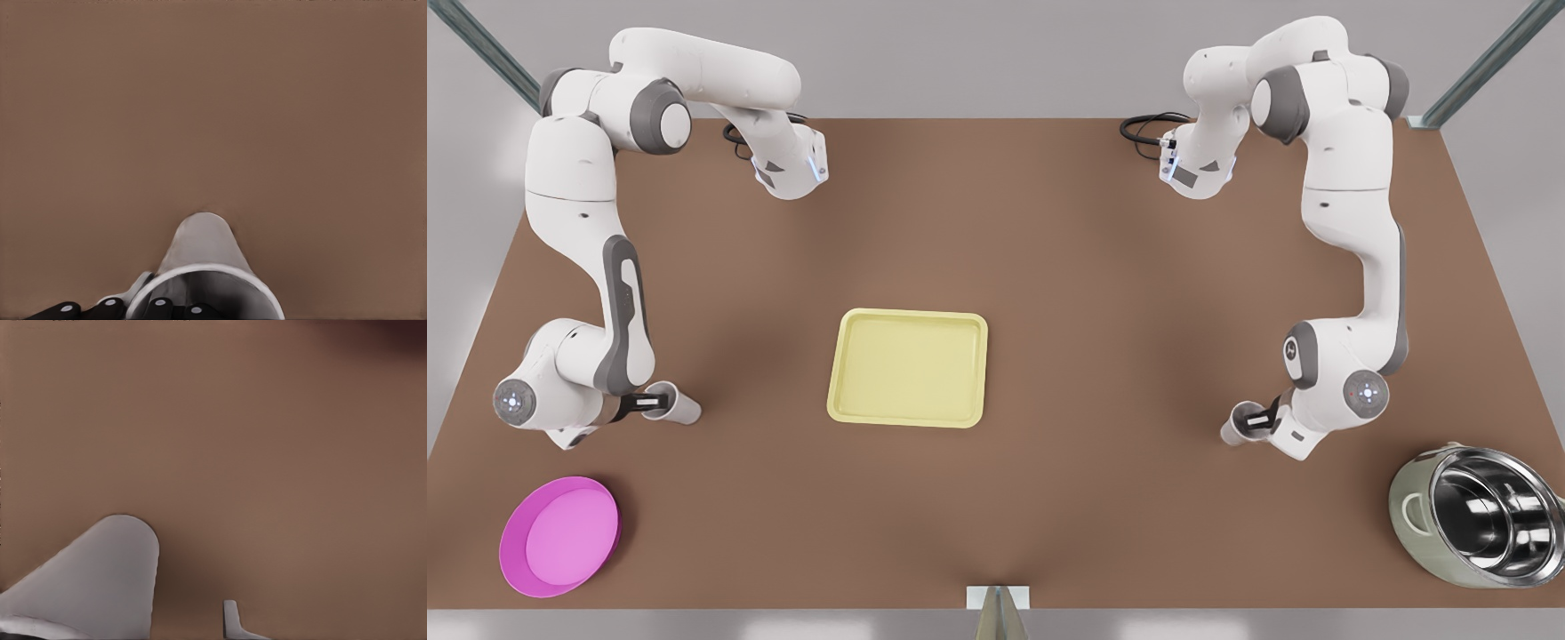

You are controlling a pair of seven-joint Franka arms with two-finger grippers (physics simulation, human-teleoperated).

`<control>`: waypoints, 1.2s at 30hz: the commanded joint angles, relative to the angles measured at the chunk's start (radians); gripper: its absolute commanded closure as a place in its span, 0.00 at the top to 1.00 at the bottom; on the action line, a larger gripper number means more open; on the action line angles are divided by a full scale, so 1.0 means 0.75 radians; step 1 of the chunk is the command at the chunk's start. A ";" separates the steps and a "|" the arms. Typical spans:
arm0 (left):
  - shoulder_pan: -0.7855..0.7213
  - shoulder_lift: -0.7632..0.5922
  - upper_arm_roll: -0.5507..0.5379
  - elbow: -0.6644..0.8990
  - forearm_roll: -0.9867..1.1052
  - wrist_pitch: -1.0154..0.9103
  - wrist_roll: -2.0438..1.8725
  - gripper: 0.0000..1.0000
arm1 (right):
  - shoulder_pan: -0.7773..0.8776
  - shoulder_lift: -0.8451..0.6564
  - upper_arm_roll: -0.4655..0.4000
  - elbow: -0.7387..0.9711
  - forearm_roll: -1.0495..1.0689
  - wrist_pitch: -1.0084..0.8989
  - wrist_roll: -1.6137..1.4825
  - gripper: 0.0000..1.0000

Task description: Use both arms to respectively pick up the white IKEA cups from the middle-left and middle-right positions, then place the white IKEA cups onto the middle-middle tray, ensuring that the cups remain upright and do not tip over

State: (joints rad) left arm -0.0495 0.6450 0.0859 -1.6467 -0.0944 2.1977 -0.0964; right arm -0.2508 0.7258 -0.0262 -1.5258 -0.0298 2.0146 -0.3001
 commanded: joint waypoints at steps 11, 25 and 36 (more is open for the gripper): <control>-0.271 -0.046 -0.462 0.159 -0.009 -0.179 -1.393 0.21 | 0.291 -0.133 0.045 0.028 0.111 -0.132 -0.101 0.21; -0.736 0.310 -0.423 0.541 0.022 -0.005 -1.864 0.21 | 0.831 -0.268 0.041 -0.260 0.310 0.177 0.488 0.21; -0.742 0.343 -0.423 0.543 0.024 0.060 -1.861 0.78 | 0.831 -0.240 0.039 -0.346 0.310 0.304 0.488 1.00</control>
State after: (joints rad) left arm -0.6061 0.9028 -0.2306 -1.2404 -0.0846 2.2406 -1.1821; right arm 0.3721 0.5438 0.0036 -1.7868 0.1638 2.2008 -0.0381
